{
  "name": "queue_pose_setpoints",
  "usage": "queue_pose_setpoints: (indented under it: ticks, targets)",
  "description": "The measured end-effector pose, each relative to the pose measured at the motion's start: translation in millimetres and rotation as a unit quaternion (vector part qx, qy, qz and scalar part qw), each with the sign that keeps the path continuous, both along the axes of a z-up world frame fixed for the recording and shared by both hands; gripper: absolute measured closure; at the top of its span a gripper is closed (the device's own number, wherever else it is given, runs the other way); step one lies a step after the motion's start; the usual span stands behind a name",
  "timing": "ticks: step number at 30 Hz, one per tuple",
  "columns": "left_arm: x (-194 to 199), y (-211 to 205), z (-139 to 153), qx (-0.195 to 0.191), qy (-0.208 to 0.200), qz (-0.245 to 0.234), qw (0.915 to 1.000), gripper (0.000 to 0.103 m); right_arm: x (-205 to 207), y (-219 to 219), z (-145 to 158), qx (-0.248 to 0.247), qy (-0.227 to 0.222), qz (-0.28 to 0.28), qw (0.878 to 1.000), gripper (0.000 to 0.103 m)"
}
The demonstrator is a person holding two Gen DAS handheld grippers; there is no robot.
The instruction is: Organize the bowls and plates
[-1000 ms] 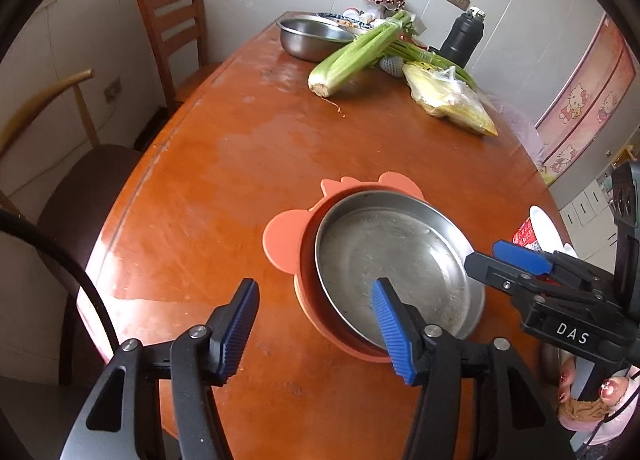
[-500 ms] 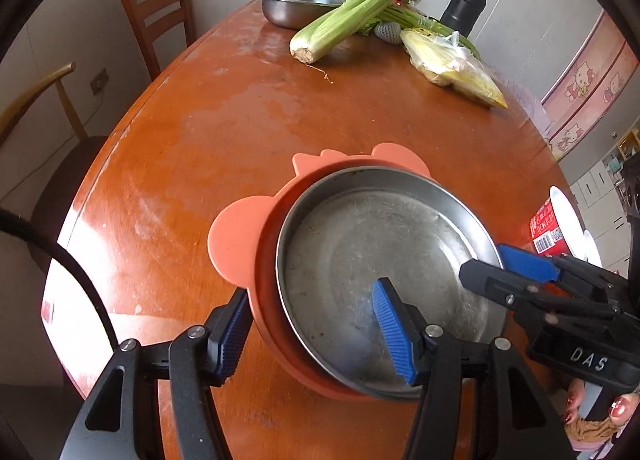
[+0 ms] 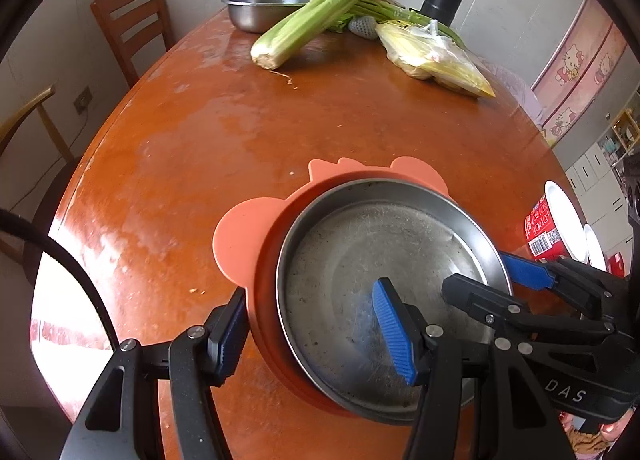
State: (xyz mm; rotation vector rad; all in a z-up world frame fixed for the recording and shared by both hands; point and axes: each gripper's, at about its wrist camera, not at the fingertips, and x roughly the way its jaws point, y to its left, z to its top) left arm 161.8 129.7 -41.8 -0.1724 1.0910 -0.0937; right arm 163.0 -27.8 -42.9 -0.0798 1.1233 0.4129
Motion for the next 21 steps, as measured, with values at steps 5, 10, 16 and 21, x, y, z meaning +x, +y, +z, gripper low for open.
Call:
queue_pose_setpoints:
  ticks: [5, 10, 16, 21]
  targets:
    - [6, -9, 0, 0.001, 0.000, -0.009, 1.0000, 0.044, 2, -8, 0, -0.005, -0.006, -0.009, 1.000, 0.046]
    - [12, -18, 0, 0.002, 0.000, -0.017, 0.9999, 0.044, 2, -15, 0, -0.013, -0.012, -0.018, 1.000, 0.046]
    - [17, -23, -1, 0.004, 0.000, -0.022, 0.9997, 0.044, 5, -20, 0, -0.014, -0.013, -0.027, 0.999, 0.046]
    - [18, -25, -1, 0.006, 0.000, -0.026, 0.9997, 0.044, 5, -22, 0, -0.011, -0.011, -0.034, 0.999, 0.046]
